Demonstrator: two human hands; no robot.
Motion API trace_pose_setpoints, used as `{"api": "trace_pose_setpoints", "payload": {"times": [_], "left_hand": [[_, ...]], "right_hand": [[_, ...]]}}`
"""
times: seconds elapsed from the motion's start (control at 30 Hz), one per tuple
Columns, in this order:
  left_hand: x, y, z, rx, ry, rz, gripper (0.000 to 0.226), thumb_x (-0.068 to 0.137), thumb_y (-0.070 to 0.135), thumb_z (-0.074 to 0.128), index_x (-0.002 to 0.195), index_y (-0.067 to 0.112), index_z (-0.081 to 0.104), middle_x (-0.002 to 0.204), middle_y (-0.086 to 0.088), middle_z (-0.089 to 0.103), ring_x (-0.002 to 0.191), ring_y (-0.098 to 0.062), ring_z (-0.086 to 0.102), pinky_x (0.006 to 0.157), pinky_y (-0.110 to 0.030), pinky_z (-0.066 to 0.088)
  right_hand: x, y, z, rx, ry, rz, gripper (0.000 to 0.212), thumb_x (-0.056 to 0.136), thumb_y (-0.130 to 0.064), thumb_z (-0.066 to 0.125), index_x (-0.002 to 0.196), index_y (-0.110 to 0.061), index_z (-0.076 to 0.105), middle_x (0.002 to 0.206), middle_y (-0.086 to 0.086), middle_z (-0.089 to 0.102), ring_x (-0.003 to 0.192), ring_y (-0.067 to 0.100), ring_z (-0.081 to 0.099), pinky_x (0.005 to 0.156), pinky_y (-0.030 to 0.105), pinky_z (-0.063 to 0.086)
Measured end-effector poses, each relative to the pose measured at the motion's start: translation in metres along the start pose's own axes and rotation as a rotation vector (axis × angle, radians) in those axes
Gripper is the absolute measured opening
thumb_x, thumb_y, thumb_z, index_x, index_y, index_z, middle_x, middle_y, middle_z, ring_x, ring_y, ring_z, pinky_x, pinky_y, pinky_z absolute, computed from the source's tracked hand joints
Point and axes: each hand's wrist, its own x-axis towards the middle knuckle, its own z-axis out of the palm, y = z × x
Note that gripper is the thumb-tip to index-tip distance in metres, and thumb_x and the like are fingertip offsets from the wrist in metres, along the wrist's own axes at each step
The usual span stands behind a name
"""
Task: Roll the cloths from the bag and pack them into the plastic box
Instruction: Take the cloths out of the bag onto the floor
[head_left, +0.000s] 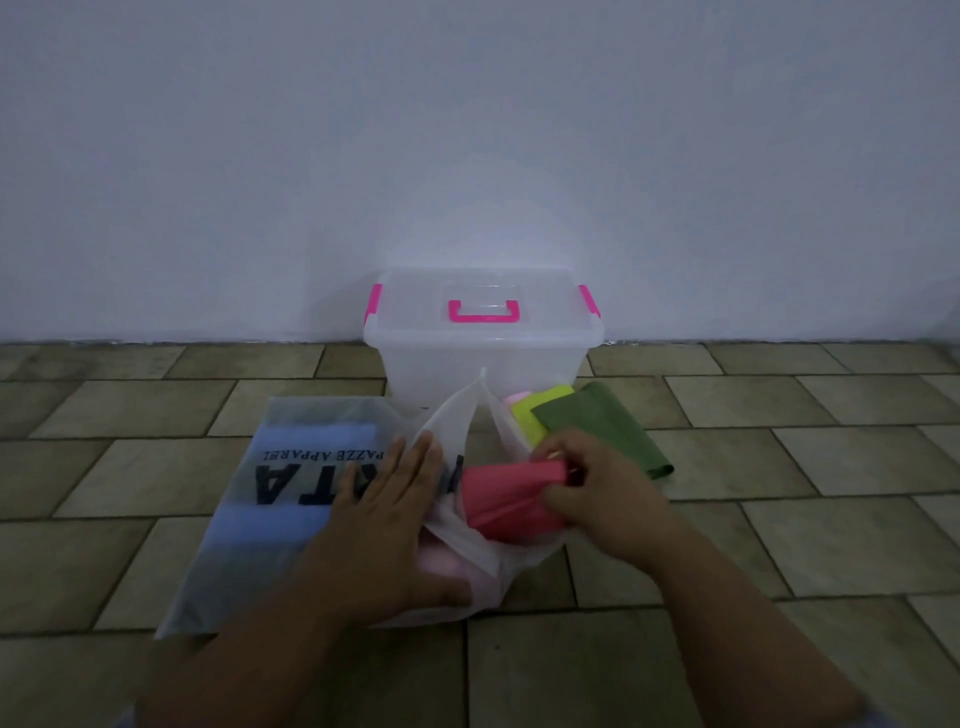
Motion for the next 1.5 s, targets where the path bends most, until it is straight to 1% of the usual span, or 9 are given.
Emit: {"api": "trace_pose_setpoints", "payload": {"times": [0.2, 0.3, 0.4, 0.53, 0.6, 0.77, 1.0, 1.23, 1.5], "left_hand": [[0.002, -0.001, 0.003, -0.004, -0.001, -0.004, 0.125, 0.052, 0.095, 0.032, 0.132, 0.033, -0.043, 0.141, 0.017, -0.046, 0.131, -0.005, -0.040, 0.111, -0.049, -0.017], [0.003, 0.000, 0.003, 0.001, -0.001, -0.003, 0.124, 0.052, 0.095, 0.030, 0.132, 0.034, -0.043, 0.142, 0.016, -0.046, 0.131, -0.005, -0.040, 0.111, -0.049, -0.016], [0.002, 0.002, 0.001, 0.008, -0.039, -0.001, 0.124, 0.052, 0.094, 0.032, 0.130, 0.035, -0.044, 0.141, 0.016, -0.047, 0.130, -0.005, -0.042, 0.111, -0.050, -0.017], [-0.002, -0.006, -0.001, 0.063, -0.155, -0.002, 0.124, 0.052, 0.089, 0.042, 0.122, 0.042, -0.049, 0.141, 0.014, -0.046, 0.131, -0.010, -0.041, 0.105, -0.052, -0.025], [-0.001, -0.007, 0.000, 0.079, -0.141, -0.020, 0.118, 0.057, 0.086, 0.042, 0.117, 0.044, -0.051, 0.143, 0.013, -0.042, 0.132, -0.010, -0.037, 0.102, -0.050, -0.027], [0.008, 0.005, 0.007, 0.101, 0.023, -0.077, 0.109, 0.073, 0.075, 0.042, 0.125, 0.037, -0.047, 0.152, 0.006, -0.031, 0.139, -0.013, -0.025, 0.110, -0.059, -0.014], [0.010, 0.005, 0.007, 0.044, 0.041, -0.118, 0.091, 0.062, 0.091, -0.009, 0.138, 0.042, -0.028, 0.150, 0.017, -0.028, 0.139, -0.011, -0.024, 0.104, -0.059, -0.020], [0.004, 0.004, 0.008, 0.045, -0.009, -0.161, 0.090, 0.072, 0.081, 0.016, 0.143, 0.039, -0.020, 0.152, 0.013, -0.026, 0.141, -0.014, -0.021, 0.105, -0.062, -0.013], [-0.003, 0.005, 0.008, -0.018, 0.081, -0.162, 0.083, 0.067, 0.085, -0.009, 0.134, 0.043, -0.031, 0.148, 0.015, -0.030, 0.137, -0.009, -0.027, 0.109, -0.056, -0.013]], "right_hand": [[-0.013, 0.040, -0.063, 0.656, 0.534, 0.111, 0.030, 0.076, 0.003, 0.060, 0.079, -0.027, 0.060, 0.088, 0.014, 0.066, 0.071, 0.025, 0.064, 0.061, 0.039, 0.056], [0.006, 0.047, -0.050, 0.345, 0.712, 0.157, 0.029, 0.075, -0.008, 0.069, 0.083, -0.031, 0.052, 0.083, 0.005, 0.064, 0.062, 0.020, 0.064, 0.052, 0.031, 0.051], [0.019, 0.052, -0.026, -0.074, 0.619, 0.185, 0.028, 0.075, -0.017, 0.070, 0.085, -0.030, 0.048, 0.073, -0.006, 0.059, 0.058, 0.011, 0.057, 0.047, 0.023, 0.038], [0.017, 0.045, -0.025, -0.406, 0.637, 0.150, 0.035, 0.073, -0.028, 0.072, 0.104, -0.024, 0.057, 0.101, 0.003, 0.055, 0.081, 0.021, 0.056, 0.071, 0.036, 0.051], [0.009, 0.032, -0.018, -0.345, 0.651, 0.001, 0.037, 0.073, -0.029, 0.072, 0.107, -0.023, 0.060, 0.104, 0.001, 0.055, 0.084, 0.016, 0.055, 0.072, 0.033, 0.048], [-0.017, 0.000, 0.033, -0.421, 0.007, -0.178, 0.025, 0.080, -0.038, 0.061, 0.103, -0.031, 0.066, 0.094, -0.009, 0.067, 0.079, 0.008, 0.060, 0.071, 0.027, 0.046], [-0.030, 0.002, 0.036, -0.566, -0.117, -0.313, 0.021, 0.083, -0.032, 0.050, 0.076, -0.017, 0.065, 0.070, 0.000, 0.062, 0.064, 0.015, 0.053, 0.058, 0.029, 0.031], [-0.003, -0.010, 0.042, -0.573, -0.148, -0.224, 0.036, 0.075, -0.030, 0.064, 0.110, -0.029, 0.055, 0.108, -0.005, 0.061, 0.096, 0.017, 0.057, 0.078, 0.031, 0.045], [0.000, -0.006, 0.045, -0.474, -0.083, -0.279, 0.036, 0.069, -0.044, 0.062, 0.103, -0.039, 0.051, 0.089, -0.014, 0.063, 0.086, 0.010, 0.056, 0.088, 0.033, 0.032]]}}
